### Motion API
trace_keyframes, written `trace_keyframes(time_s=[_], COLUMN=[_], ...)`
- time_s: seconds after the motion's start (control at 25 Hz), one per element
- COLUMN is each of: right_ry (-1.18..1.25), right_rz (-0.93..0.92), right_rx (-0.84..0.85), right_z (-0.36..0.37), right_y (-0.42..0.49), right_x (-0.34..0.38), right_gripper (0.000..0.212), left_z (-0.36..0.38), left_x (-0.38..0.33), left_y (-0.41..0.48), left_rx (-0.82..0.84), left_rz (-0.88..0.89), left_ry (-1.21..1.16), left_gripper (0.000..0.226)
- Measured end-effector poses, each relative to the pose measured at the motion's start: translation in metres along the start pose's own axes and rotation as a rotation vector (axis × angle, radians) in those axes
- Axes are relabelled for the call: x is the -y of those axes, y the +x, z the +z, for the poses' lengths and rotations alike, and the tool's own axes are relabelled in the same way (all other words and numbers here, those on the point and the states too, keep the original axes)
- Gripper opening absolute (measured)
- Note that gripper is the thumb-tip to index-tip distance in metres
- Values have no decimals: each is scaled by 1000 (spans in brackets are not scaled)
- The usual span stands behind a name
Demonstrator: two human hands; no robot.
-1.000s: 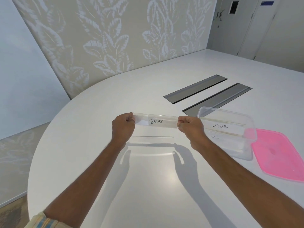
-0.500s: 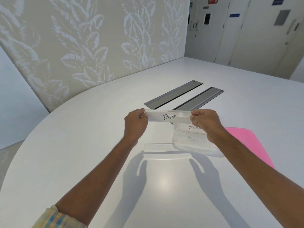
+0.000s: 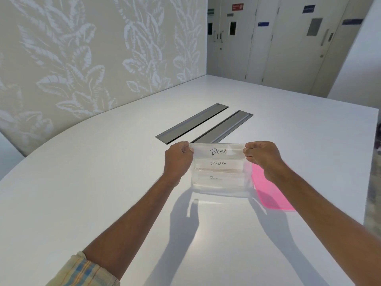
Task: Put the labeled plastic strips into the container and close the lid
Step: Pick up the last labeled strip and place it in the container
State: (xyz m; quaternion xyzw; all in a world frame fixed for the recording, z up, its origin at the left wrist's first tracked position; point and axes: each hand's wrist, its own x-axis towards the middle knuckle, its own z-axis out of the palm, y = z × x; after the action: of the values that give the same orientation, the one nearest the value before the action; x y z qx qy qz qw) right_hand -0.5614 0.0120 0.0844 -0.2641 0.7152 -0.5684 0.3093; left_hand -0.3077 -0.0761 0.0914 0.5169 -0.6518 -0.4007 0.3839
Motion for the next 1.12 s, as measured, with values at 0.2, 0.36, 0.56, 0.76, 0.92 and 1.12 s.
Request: trace_keyframes(time_s=[0.2,0.36,0.56,0.76,0.92,1.12], right_ry=[-20,-44,-87,-206,-305,-503], right_rz=[29,47,66,58,84,111], right_rx=[-19,-9,4,-19,17,72], right_z=[-16,-19,-17,-11,-7,-2], right_y=[10,15,16,17,14,16], right_x=[-11,-21,-26,-32,-33,-40], right_gripper=[24,22,15,33,56,53], left_z=[22,31,35,35,34,32], left_x=[5,11,11,19,22,29], left_y=[2,6,8,9,8,11], left_rx=[35,45,21,64,99,204], left_rz=[-31,-49,-132,-209,-234,-282], left_ry=[-13,20,44,-20,-49,34], left_gripper=[14,17,29,24,13,18])
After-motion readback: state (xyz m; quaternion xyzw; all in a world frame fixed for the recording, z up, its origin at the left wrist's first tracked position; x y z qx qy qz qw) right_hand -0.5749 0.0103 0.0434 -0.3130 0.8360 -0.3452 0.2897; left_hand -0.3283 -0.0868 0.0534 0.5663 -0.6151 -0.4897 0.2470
